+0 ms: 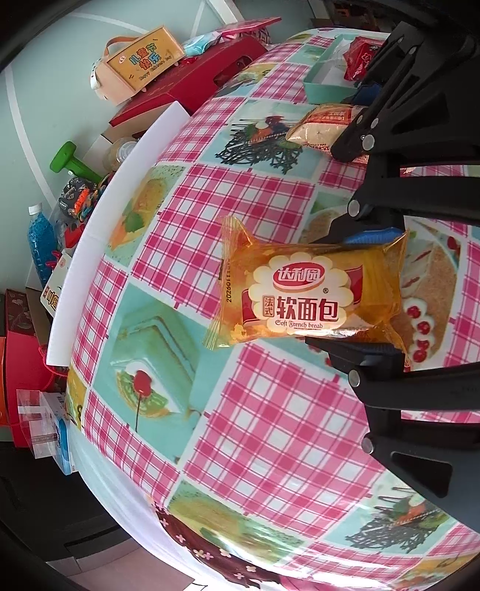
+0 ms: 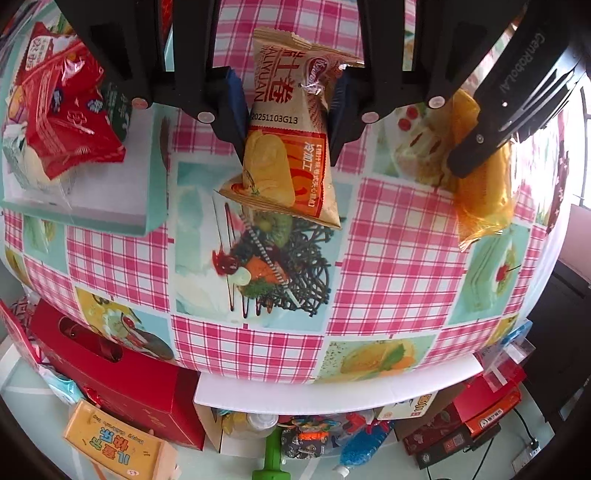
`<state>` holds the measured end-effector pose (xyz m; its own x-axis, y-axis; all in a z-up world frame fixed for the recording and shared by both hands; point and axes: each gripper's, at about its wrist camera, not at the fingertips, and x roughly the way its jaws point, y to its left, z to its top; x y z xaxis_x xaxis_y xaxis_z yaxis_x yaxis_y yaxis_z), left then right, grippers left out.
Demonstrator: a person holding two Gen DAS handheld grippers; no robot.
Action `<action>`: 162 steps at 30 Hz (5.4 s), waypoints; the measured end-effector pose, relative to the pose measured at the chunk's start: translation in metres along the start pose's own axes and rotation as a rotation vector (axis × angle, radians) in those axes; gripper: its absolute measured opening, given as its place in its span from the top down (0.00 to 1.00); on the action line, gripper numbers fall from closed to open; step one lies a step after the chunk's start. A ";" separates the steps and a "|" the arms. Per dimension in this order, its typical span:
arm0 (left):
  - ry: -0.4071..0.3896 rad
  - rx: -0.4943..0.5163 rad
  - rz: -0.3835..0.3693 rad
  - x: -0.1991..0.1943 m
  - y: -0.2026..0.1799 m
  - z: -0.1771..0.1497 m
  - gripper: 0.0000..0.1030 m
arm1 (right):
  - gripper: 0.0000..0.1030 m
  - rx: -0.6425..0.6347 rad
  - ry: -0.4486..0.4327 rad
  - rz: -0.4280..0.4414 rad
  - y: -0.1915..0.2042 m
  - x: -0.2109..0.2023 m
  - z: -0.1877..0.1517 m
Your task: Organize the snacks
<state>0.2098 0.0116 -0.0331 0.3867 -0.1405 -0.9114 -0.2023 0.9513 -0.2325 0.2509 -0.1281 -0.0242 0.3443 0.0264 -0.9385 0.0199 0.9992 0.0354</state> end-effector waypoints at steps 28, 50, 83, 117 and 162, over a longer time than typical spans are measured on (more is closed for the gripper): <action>-0.126 0.121 -0.041 -0.092 -0.015 -0.066 0.60 | 0.62 0.140 -0.279 0.006 -0.045 -0.116 -0.127; -0.190 0.317 -0.158 -0.125 -0.094 -0.089 0.60 | 0.62 0.292 -0.385 -0.004 -0.136 -0.163 -0.146; -0.088 0.699 -0.192 -0.066 -0.224 -0.166 0.60 | 0.62 0.572 -0.291 -0.068 -0.270 -0.111 -0.174; -0.042 0.562 -0.112 -0.079 -0.200 -0.153 0.27 | 0.09 0.464 -0.298 -0.119 -0.252 -0.114 -0.163; -0.103 0.212 0.188 -0.080 -0.069 -0.123 0.19 | 0.00 0.169 -0.375 -0.085 -0.142 -0.137 -0.168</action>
<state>0.0821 -0.0770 0.0138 0.4517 0.0622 -0.8900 -0.0907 0.9956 0.0235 0.0430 -0.2680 0.0413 0.6518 -0.1005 -0.7517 0.2065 0.9773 0.0484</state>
